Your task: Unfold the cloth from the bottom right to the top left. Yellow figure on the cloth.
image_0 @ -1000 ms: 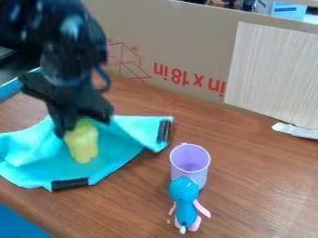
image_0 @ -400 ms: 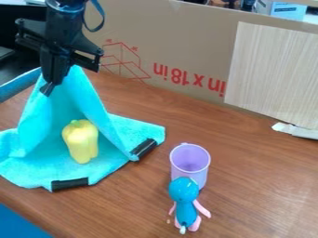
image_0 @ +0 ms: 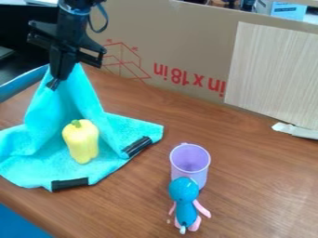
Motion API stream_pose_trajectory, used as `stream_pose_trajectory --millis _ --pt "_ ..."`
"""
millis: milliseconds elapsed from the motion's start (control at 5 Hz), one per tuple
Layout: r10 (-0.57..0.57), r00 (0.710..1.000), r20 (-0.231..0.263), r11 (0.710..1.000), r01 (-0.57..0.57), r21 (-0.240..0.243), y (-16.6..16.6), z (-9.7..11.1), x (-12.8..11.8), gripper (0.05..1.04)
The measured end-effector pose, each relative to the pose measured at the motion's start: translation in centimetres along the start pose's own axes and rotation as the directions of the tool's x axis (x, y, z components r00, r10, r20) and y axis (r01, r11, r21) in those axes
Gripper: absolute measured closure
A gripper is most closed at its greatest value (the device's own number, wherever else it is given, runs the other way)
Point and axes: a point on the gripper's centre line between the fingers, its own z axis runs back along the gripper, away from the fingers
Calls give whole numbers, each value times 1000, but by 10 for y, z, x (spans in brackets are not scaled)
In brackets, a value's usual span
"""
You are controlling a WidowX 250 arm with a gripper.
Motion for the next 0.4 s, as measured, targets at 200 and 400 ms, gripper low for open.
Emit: stream_pose_trajectory --millis 200,400 --pt "13 1000 -18 1000 -13 -3 4 -15 22 1033" --pt "42 996 -78 999 -41 10 7 -34 43 1033"
